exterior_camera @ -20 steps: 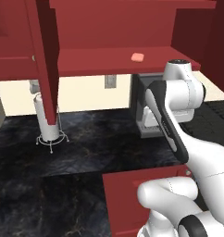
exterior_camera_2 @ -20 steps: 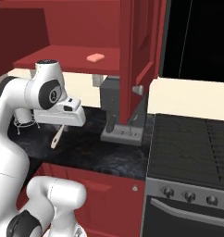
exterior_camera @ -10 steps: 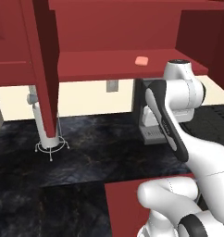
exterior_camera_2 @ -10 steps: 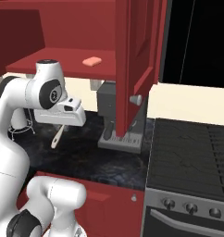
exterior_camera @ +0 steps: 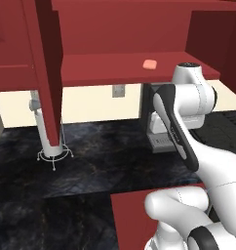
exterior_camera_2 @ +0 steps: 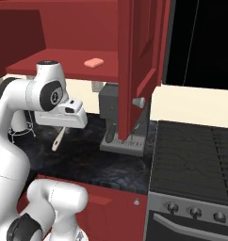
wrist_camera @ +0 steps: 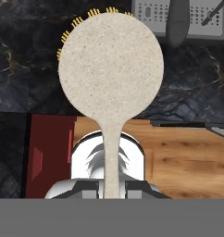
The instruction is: Pick up the dish brush and bar soap from the sink, and place them back in the cabinet, and close the cabinet doors.
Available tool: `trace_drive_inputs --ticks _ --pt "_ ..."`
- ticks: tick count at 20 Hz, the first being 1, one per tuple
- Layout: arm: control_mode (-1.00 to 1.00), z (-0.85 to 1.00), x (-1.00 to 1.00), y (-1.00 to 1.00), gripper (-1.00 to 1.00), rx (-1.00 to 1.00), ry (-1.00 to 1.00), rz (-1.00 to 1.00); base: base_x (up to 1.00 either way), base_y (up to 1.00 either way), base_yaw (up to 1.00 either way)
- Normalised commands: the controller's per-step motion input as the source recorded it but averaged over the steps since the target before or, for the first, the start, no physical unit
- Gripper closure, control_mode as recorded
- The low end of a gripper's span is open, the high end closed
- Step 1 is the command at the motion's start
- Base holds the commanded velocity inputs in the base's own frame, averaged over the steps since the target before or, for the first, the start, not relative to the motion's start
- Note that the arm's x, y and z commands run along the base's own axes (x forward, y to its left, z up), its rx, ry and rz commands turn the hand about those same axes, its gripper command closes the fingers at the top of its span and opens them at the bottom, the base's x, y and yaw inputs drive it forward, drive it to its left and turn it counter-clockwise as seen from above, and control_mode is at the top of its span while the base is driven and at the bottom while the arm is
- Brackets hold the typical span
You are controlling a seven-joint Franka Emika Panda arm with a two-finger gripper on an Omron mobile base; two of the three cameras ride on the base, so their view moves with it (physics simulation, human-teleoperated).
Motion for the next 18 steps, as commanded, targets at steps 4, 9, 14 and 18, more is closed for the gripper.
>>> trace_drive_inputs --ticks 4,9,14,18 --pt "1.0 0.0 0.0 0.0 1.0 0.0 0.0 0.0 0.0 0.02 0.0" --pt "1.0 0.0 0.0 0.0 1.0 0.0 0.0 0.0 0.0 0.31 0.0" --pt "1.0 0.0 0.0 0.0 1.0 0.0 0.0 0.0 0.0 0.43 0.0" --pt "1.0 0.0 0.0 0.0 1.0 0.0 0.0 0.0 0.0 0.09 0.0"
